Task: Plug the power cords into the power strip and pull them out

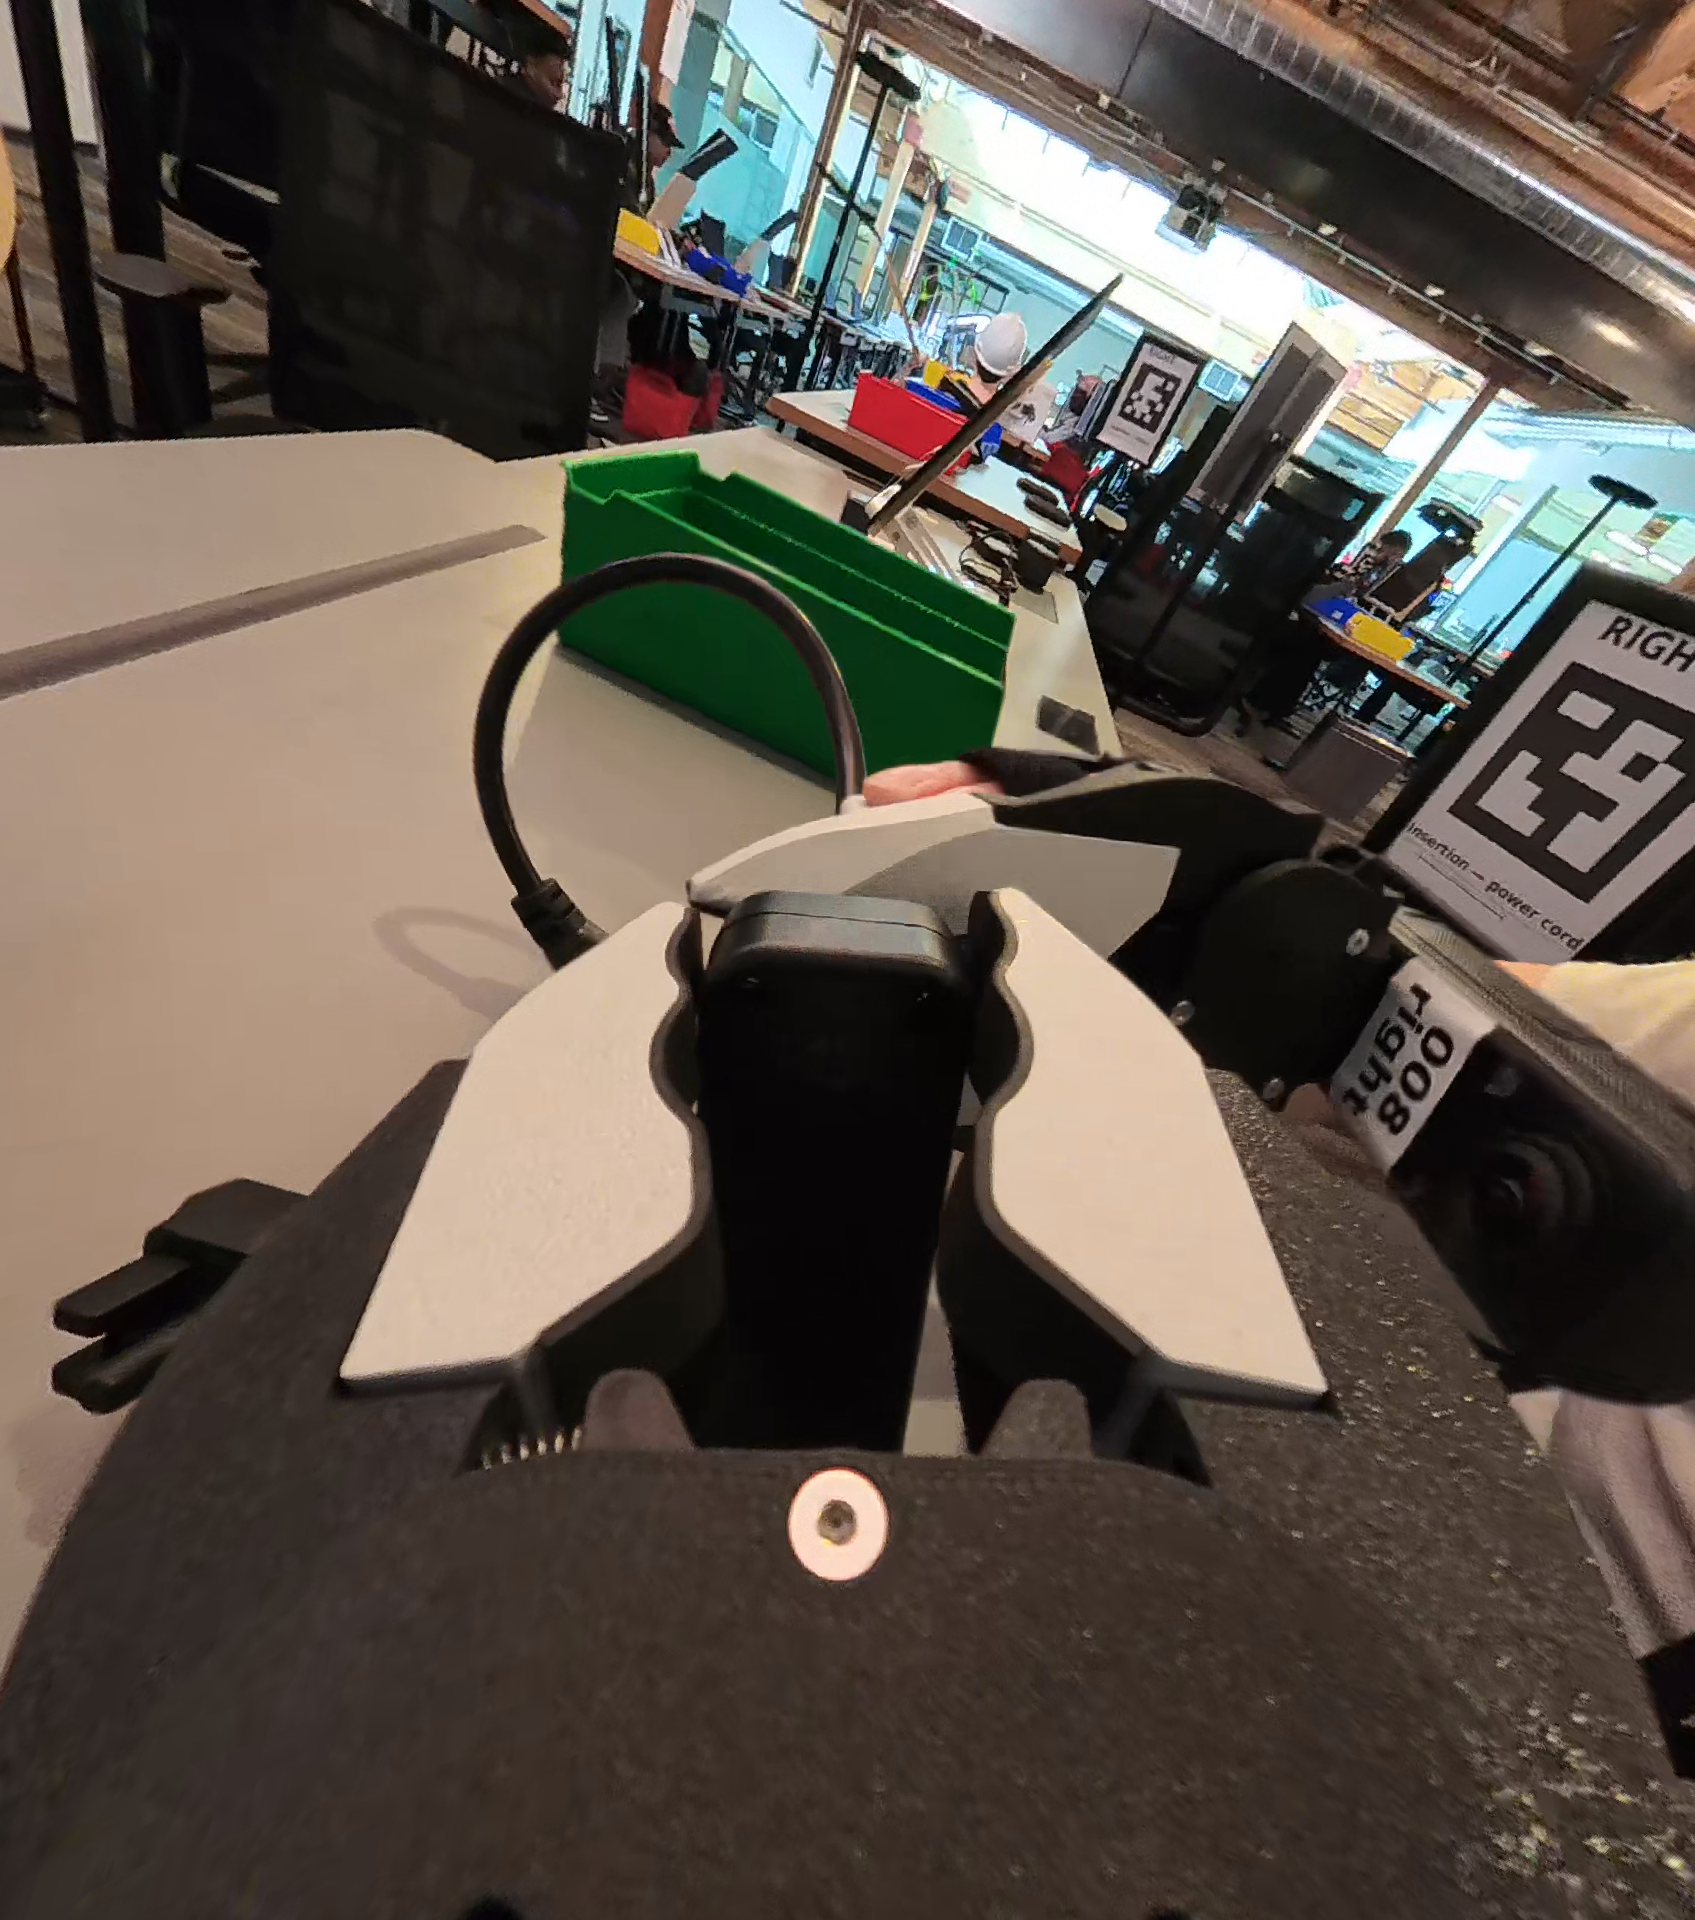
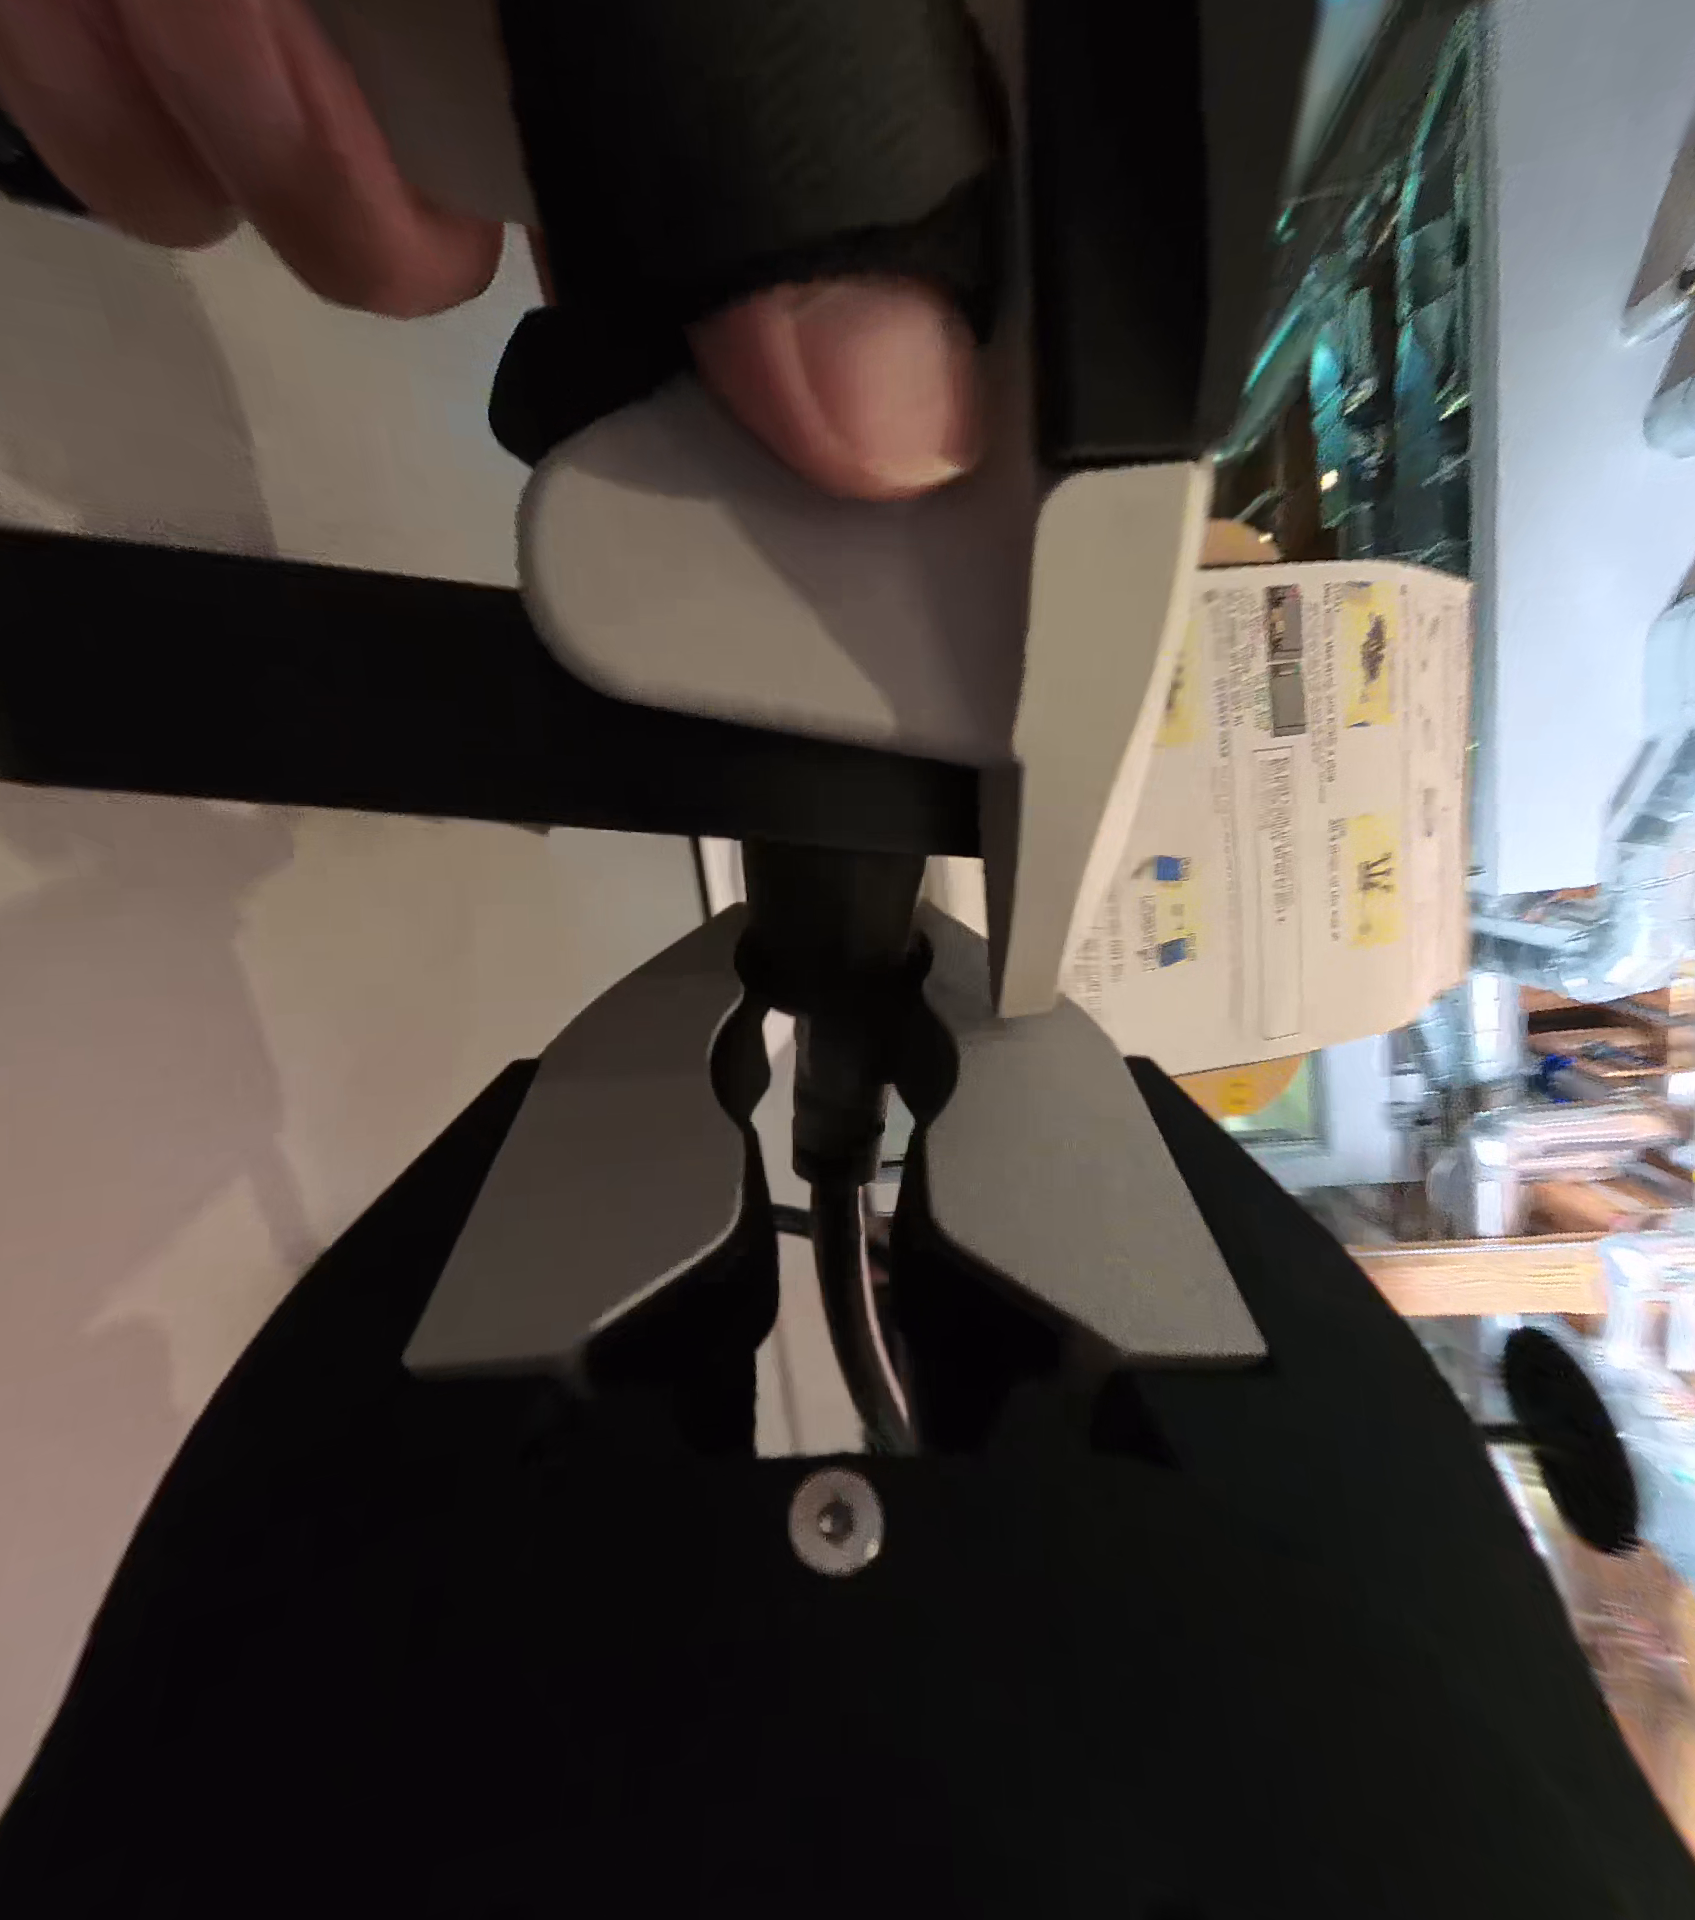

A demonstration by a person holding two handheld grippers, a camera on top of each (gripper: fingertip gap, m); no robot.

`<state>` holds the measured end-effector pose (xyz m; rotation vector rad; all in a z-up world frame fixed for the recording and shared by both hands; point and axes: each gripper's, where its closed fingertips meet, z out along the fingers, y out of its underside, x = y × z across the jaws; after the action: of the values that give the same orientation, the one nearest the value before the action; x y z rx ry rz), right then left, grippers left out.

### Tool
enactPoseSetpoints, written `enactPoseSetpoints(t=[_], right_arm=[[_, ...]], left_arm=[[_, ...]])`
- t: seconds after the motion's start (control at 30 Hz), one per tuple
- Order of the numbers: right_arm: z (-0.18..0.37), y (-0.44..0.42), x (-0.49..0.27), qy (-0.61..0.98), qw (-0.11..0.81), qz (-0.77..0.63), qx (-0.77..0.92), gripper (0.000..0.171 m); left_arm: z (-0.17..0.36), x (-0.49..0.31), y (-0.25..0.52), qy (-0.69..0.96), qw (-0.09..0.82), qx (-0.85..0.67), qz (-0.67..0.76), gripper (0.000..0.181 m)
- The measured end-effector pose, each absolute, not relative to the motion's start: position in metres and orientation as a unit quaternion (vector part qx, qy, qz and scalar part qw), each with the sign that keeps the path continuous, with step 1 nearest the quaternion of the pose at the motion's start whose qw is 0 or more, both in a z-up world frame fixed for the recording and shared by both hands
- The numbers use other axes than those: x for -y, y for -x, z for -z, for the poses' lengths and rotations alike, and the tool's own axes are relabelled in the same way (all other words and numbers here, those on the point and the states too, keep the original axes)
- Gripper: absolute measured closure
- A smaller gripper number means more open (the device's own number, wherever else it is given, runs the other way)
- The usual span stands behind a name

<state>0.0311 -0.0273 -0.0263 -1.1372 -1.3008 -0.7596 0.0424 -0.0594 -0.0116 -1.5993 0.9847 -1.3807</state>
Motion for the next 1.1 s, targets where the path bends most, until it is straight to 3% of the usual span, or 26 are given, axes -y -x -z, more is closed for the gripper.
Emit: enactPoseSetpoints(t=[0.23,0.5,0.7,0.87,1.1], right_arm=[[0.041,-0.028,0.024,0.532,0.598,0.234,0.552,0.148],[0.036,-0.031,0.033,0.459,0.598,0.275,0.597,0.15],[0.032,-0.03,0.029,0.525,0.618,0.207,0.547,0.147],[0.038,-0.03,0.031,0.552,0.624,0.173,0.526,0.146],[0.039,-0.033,0.037,0.474,0.618,0.244,0.578,0.149]], left_arm=[[0.021,0.056,-0.039,0.637,0.387,-0.39,0.54,0.136],[0.018,0.064,-0.042,0.628,0.373,-0.414,0.543,0.136],[0.01,0.06,-0.041,0.63,0.422,-0.385,0.526,0.137],[0.015,0.061,-0.042,0.636,0.41,-0.391,0.523,0.137],[0.02,0.069,-0.045,0.632,0.367,-0.433,0.527,0.136]])
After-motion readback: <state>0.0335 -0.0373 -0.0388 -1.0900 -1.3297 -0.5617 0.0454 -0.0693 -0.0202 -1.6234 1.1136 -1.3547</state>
